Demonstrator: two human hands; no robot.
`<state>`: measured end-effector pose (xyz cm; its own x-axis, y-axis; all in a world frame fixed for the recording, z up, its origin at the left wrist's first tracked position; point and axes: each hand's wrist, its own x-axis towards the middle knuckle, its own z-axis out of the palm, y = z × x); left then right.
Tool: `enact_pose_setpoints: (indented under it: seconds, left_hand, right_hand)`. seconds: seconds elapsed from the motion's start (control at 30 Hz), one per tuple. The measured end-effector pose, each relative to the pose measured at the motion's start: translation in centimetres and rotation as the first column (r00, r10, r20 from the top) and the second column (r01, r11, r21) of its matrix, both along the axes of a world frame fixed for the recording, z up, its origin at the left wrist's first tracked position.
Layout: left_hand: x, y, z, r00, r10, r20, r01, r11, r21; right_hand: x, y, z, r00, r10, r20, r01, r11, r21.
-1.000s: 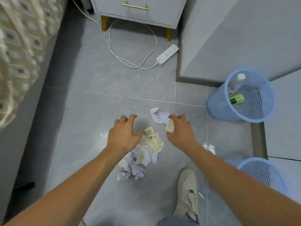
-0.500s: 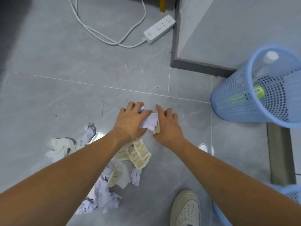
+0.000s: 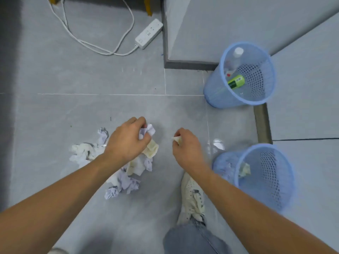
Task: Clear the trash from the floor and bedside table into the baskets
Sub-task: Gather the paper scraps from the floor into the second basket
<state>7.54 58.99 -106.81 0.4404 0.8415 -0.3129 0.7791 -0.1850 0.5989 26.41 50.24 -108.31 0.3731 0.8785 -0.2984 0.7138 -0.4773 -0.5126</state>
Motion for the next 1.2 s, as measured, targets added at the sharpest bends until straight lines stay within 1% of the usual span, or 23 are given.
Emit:
enact_pose_setpoints:
  seconds: [0.13, 0.23, 0.3, 0.37, 0.53, 0.6, 0.67, 0.73, 0.8, 0.87, 0.97, 1.03, 1.1, 1.17, 1.2]
  left_hand:
    - [5.2, -5.2, 9.5, 0.991, -0.021, 0.133, 0.025, 0.999, -0.031]
    - [10.2, -9.3, 12.9, 0.975, -0.038, 0.218, 0.042, 0.999, -0.017]
    - [13.6, -12.1, 13.1, 0.974, -0.023, 0.227, 0.030, 0.999, -0.031]
    - [17.3, -15.6, 12.1, 0.978, -0.013, 0.207, 0.027, 0.997, -0.066]
    - [25.4, -23.4, 8.8, 0.992, -0.067, 0.103, 0.078, 0.991, -0.107]
    - [27.9, -25.2, 7.9, 0.991, -0.118, 0.070, 0.127, 0.980, -0.154]
    - [29.3, -26.1, 7.5, 0.986, -0.168, 0.021, 0.168, 0.962, -0.216]
    - [29.1, -26.3, 8.1, 0.986, -0.164, -0.021, 0.156, 0.967, -0.203]
    - [27.2, -25.9, 9.3, 0.991, -0.123, -0.047, 0.116, 0.984, -0.139]
    - [23.7, -25.0, 10.8, 0.996, -0.058, -0.068, 0.051, 0.994, -0.094]
    - [16.4, -23.3, 12.8, 0.990, 0.046, -0.137, -0.051, 0.998, -0.029]
    - [11.3, -22.2, 13.2, 0.974, 0.139, -0.179, -0.143, 0.990, -0.008]
    - [6.4, -21.2, 12.6, 0.952, 0.207, -0.228, -0.210, 0.978, 0.010]
    - [1.8, -20.5, 10.9, 0.930, 0.235, -0.281, -0.234, 0.971, 0.037]
    - [-0.4, -20.2, 9.7, 0.920, 0.243, -0.307, -0.242, 0.969, 0.044]
  right_hand:
    - [3.5, -6.8, 9.7, 0.976, -0.216, 0.009, 0.216, 0.976, 0.000]
    - [8.2, -11.7, 13.4, 0.933, -0.359, 0.037, 0.361, 0.930, -0.065]
    - [11.0, -14.7, 13.6, 0.896, -0.442, 0.039, 0.444, 0.891, -0.094]
    - [14.0, -17.5, 13.3, 0.883, -0.467, 0.045, 0.469, 0.878, -0.101]
    - [21.2, -23.0, 11.5, 0.901, -0.421, 0.107, 0.428, 0.902, -0.060]
    - [23.8, -24.4, 10.9, 0.910, -0.407, 0.076, 0.412, 0.907, -0.086]
    - [25.6, -25.0, 11.0, 0.930, -0.366, -0.006, 0.360, 0.918, -0.167]
    - [26.1, -25.3, 11.6, 0.959, -0.273, -0.076, 0.250, 0.941, -0.227]
    - [25.9, -25.0, 12.7, 0.982, -0.172, -0.082, 0.151, 0.965, -0.215]
    - [24.4, -23.8, 13.9, 0.993, -0.092, -0.073, 0.078, 0.981, -0.177]
    - [19.3, -21.2, 14.9, 0.995, 0.083, -0.061, -0.091, 0.985, -0.146]
    - [14.9, -19.3, 14.7, 0.965, 0.256, -0.048, -0.260, 0.958, -0.118]
    - [10.1, -17.3, 13.5, 0.911, 0.410, -0.055, -0.413, 0.906, -0.093]
    - [5.7, -15.5, 11.0, 0.851, 0.523, -0.050, -0.526, 0.847, -0.084]
    - [3.8, -14.7, 9.6, 0.834, 0.550, -0.047, -0.552, 0.830, -0.081]
